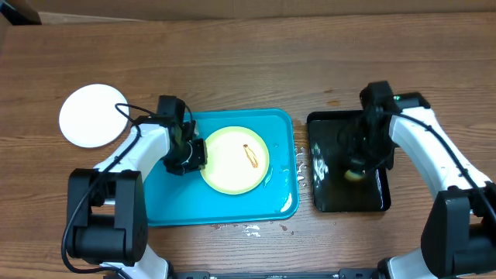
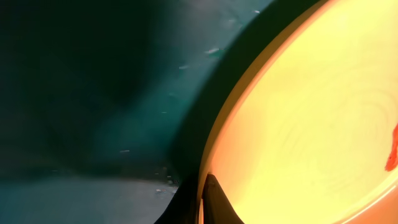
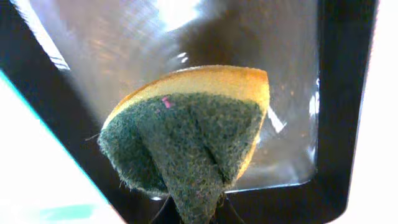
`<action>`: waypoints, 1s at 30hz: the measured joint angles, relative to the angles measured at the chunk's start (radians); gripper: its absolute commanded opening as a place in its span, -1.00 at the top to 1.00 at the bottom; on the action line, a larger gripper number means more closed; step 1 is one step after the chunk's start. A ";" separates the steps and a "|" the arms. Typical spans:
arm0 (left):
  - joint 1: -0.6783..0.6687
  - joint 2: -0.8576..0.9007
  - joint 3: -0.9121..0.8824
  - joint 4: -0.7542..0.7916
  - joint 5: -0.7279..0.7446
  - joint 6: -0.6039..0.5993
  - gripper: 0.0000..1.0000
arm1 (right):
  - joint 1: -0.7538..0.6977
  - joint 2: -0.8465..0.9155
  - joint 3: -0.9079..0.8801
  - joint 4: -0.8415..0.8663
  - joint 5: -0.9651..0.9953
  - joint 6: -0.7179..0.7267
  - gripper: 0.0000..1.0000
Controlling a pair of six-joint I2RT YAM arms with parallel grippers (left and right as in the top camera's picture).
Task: Clean dirty plates on tray and stack at the side
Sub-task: 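Move the sponge leftward over the yellow plate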
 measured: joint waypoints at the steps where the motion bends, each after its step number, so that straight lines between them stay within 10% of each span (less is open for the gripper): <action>1: -0.008 0.000 0.000 0.000 0.000 0.000 0.91 | 0.000 0.000 0.029 -0.014 -0.009 -0.004 0.92; 16: -0.097 0.000 -0.002 0.060 0.001 -0.026 0.90 | 0.304 0.002 0.160 0.216 -0.190 -0.093 0.92; 30: -0.097 0.003 -0.003 0.062 0.000 -0.031 0.81 | 0.656 0.153 0.138 0.403 0.213 -0.104 0.92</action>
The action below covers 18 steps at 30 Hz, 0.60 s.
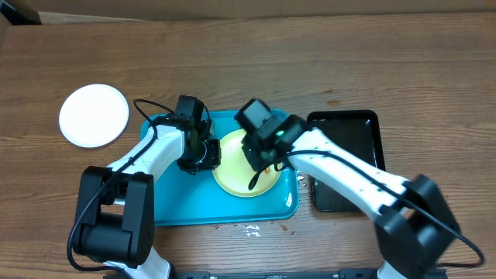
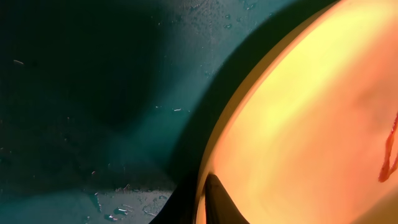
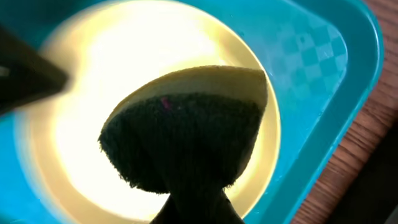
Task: Clean dirty plates on tray and stack at the side
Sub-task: 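Move the sponge leftward over the yellow plate, then scrub the yellow plate with the sponge in the right gripper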
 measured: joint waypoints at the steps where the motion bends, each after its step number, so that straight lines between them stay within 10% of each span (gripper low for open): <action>1: 0.000 0.000 0.000 0.000 0.000 0.000 0.81 | 0.004 0.013 -0.005 0.001 0.026 0.000 0.92; 11: 0.000 0.001 0.000 0.000 0.000 0.000 0.80 | 0.004 0.047 -0.016 0.014 0.122 -0.001 0.89; 15: 0.000 0.001 0.000 0.000 0.000 0.000 0.80 | 0.004 0.048 -0.016 0.022 0.114 0.004 -0.21; 18: 0.000 0.001 0.000 -0.001 0.000 0.000 0.80 | 0.003 0.051 -0.016 0.017 0.113 -0.001 -0.32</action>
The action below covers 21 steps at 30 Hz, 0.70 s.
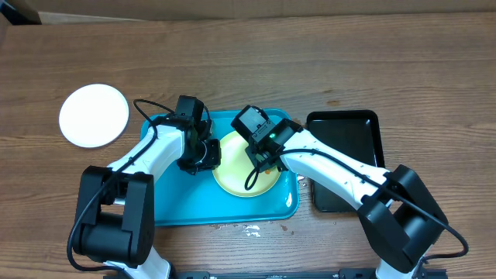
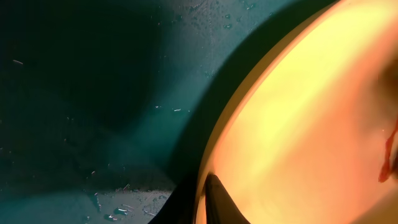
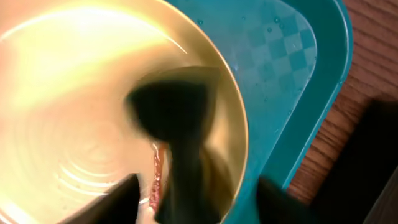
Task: Clean dirty plates on tray and stack at the side
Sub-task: 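Scrub the yellow plate with the sponge in the right gripper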
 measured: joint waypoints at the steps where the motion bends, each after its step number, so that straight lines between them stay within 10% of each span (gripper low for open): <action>1: 0.000 0.000 0.000 -0.001 0.000 0.000 0.80 | 0.000 0.002 0.000 0.004 0.000 -0.002 -0.30; 14: 0.000 0.000 0.000 -0.002 0.000 0.000 0.80 | 0.000 0.037 0.000 0.068 0.000 0.000 0.14; 17: 0.000 0.000 0.000 -0.002 0.000 0.000 0.80 | 0.000 0.072 0.000 0.069 -0.001 -0.009 0.81; 21: 0.000 0.000 0.000 -0.002 0.000 0.000 0.81 | -0.002 0.095 0.000 0.073 0.000 0.000 0.92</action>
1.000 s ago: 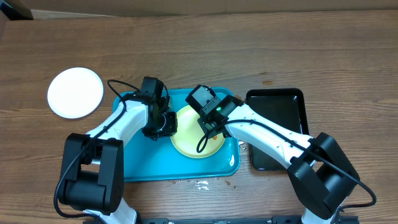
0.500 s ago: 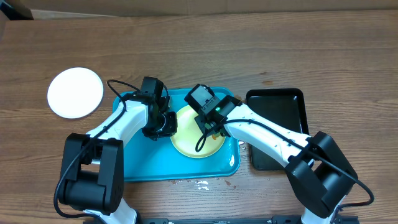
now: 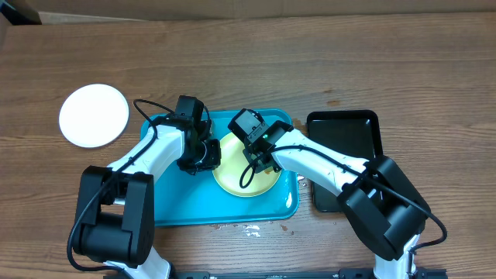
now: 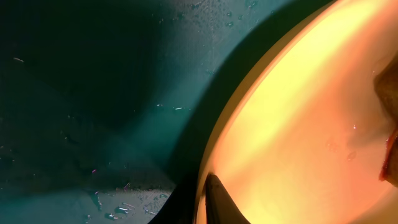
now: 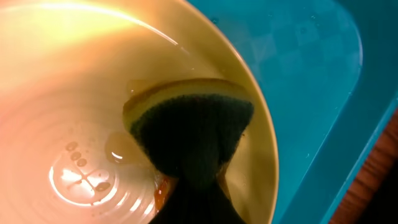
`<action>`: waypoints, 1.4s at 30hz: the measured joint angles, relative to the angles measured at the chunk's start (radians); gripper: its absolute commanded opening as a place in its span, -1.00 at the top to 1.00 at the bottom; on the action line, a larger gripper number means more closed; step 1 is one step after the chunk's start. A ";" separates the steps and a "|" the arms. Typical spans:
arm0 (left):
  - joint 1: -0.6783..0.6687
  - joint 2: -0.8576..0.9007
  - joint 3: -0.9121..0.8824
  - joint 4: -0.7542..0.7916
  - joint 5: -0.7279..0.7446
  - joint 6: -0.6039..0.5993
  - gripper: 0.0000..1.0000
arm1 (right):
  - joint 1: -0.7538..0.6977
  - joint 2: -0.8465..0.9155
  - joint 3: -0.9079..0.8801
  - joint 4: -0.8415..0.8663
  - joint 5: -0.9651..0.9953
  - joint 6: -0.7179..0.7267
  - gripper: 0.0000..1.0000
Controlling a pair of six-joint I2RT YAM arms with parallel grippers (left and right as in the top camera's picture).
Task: Clean dirty plates on tray and stack at the side
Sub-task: 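Scrub the yellow plate with the sponge in the right gripper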
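Observation:
A yellow plate (image 3: pixel 236 177) lies in the teal tray (image 3: pixel 178 208). My left gripper (image 3: pixel 211 156) is shut on the plate's left rim (image 4: pixel 214 155). My right gripper (image 3: pixel 260 157) is shut on a sponge (image 5: pixel 189 134), green scrub side facing the camera, yellow side beyond it. The sponge presses on the wet plate (image 5: pixel 74 112), and a red sauce smear (image 5: pixel 163 190) shows beside it. The red smear (image 4: pixel 390 158) also shows at the right edge of the left wrist view.
A white plate (image 3: pixel 94 115) sits on the wooden table at the far left. A black tray (image 3: pixel 356 124) stands right of the teal one. Water drops lie on the table by the teal tray's front edge (image 3: pixel 248 229).
The sponge has come down onto the plate surface and now sits over the sauce smear. Water beads and wet streaks show on the plate. My left gripper keeps its hold on the rim.
At first my right gripper held the sponge over the black tray while my left held the plate's rim. Then the sponge was above the yellow plate, the plate having shifted right in the tray. Then it hung close over the smear, and now it presses on the plate.

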 measured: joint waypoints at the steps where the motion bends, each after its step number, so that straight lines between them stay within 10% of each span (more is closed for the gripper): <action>1: 0.000 0.000 0.000 0.000 0.000 0.000 0.83 | -0.001 0.000 0.000 0.000 0.000 0.000 0.92; 42: 0.000 0.000 0.000 -0.002 0.001 0.000 0.92 | -0.124 -0.088 0.071 -0.088 -0.456 0.024 0.92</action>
